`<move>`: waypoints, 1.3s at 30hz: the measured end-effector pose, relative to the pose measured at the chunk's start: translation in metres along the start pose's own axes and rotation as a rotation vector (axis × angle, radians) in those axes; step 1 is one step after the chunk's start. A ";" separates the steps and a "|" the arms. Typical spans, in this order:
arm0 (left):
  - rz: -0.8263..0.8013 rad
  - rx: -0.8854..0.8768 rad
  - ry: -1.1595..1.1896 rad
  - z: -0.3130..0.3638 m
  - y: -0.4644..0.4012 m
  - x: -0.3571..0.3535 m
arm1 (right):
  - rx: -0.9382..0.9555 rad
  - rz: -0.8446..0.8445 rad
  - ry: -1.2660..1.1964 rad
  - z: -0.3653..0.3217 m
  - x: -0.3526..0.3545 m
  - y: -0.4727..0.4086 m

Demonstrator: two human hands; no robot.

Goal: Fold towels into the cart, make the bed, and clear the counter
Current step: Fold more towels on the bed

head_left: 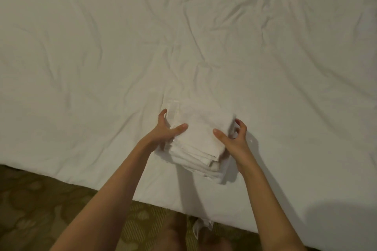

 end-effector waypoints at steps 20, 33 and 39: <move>-0.062 0.008 -0.115 -0.009 -0.025 -0.006 | -0.096 -0.014 -0.014 0.034 -0.005 -0.027; -0.025 -0.138 0.071 0.005 0.014 -0.024 | -0.022 -0.010 -0.022 0.007 0.025 -0.016; -0.062 -0.276 0.151 0.055 0.045 -0.054 | 0.037 0.009 -0.028 -0.030 0.080 -0.007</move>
Point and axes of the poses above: each hand's wrist, its own y-axis away from the middle knuckle, its own x-axis out of the back of the hand, z = x × y, the point moved 7 cm from there along -y, towards the middle knuckle, and after that the axes turned 11 degrees about z, right-handed, at the moved point
